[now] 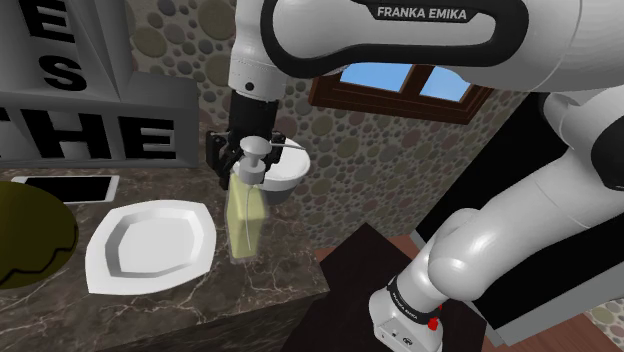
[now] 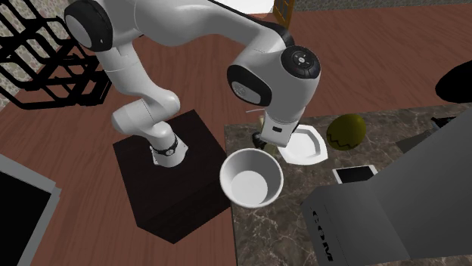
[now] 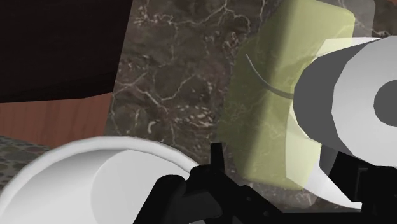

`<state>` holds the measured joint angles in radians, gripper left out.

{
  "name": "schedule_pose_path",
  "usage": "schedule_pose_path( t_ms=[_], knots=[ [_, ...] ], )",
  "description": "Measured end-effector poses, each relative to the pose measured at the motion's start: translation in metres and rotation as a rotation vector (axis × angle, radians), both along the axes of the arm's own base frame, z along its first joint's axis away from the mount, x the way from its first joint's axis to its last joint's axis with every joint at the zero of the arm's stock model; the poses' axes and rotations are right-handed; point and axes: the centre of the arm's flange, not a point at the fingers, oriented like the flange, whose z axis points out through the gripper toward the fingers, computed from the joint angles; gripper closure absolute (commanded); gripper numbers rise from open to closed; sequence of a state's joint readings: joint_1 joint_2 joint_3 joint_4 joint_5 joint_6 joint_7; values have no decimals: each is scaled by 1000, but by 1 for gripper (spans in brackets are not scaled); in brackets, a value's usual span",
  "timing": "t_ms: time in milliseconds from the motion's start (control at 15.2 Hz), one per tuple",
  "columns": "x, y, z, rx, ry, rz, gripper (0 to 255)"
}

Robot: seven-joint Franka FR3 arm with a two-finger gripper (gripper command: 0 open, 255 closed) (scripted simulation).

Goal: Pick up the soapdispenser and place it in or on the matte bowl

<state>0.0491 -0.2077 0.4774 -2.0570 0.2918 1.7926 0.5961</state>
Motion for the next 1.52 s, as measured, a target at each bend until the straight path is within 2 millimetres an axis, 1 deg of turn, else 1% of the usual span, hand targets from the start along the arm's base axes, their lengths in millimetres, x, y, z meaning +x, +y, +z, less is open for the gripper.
schedule_pose_path(
  t_ms=[528,660,858,1518],
  knots=[
    [0,-1,-1,0,1,0,255],
    [0,1,3,-1,6,1,255],
    [-1,1,16,-2,7,2,255],
    [-1,0,70,-2,7,2,255]
  ],
)
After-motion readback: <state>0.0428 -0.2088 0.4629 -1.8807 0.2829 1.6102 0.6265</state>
